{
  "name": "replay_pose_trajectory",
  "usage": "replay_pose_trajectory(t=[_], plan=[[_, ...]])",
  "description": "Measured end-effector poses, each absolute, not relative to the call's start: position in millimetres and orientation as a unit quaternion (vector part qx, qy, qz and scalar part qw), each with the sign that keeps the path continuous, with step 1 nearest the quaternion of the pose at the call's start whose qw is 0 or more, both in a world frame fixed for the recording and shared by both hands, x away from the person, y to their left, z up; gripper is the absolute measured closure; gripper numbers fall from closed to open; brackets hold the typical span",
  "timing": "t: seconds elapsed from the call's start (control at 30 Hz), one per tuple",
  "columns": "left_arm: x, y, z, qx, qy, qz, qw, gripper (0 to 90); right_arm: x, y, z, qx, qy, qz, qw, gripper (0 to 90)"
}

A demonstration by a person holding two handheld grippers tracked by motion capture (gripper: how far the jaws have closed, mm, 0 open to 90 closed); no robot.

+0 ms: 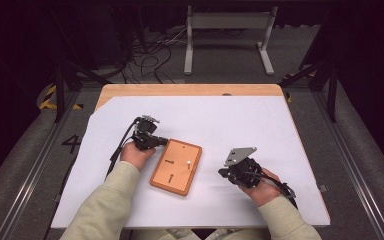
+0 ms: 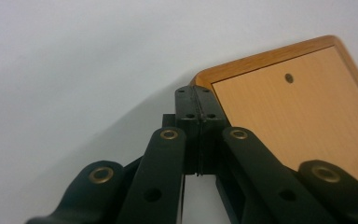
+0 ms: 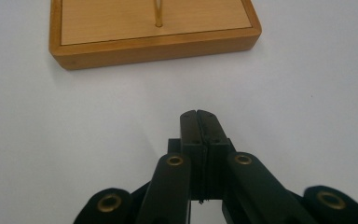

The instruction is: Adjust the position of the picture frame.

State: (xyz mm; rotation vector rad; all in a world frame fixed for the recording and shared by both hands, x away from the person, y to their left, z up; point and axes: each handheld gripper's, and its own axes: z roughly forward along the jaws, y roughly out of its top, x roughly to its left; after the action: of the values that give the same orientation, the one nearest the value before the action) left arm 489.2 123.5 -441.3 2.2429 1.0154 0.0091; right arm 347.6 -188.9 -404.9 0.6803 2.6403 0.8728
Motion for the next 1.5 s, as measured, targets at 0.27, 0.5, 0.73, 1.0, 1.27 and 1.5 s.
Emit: replay_pose_trajectory(t=[0.27,0.5,0.73,1.0,1.27,1.5], plan=[[484.3,80.2,-438.2,0.888,0.316,-0.021,0.333,89.7,341.7,-200.6,-406.5,0.252,0.909,0.301,0.137,90.0],[473.9,61.0,-437.2,0.902,0.281,-0.035,0.327,89.7,337.7,-210.5,-405.0,0.264,0.904,0.304,0.141,90.0],[461.3,71.9,-420.6,0.896,0.28,0.011,0.345,89.4,340.0,-208.9,-405.5,0.259,0.906,0.306,0.137,90.0],[415.3,92.8,-401.0,0.9,0.246,-0.003,0.361,89.5,348.7,-202.6,-405.9,0.25,0.908,0.311,0.133,90.0],[366.4,99.0,-404.0,0.918,0.196,-0.042,0.342,89.5,353.2,-196.3,-405.7,0.235,0.911,0.312,0.132,90.0],[339.6,97.1,-411.0,0.931,0.162,-0.061,0.322,89.5,355.1,-192.1,-406.5,0.229,0.913,0.31,0.132,90.0]])
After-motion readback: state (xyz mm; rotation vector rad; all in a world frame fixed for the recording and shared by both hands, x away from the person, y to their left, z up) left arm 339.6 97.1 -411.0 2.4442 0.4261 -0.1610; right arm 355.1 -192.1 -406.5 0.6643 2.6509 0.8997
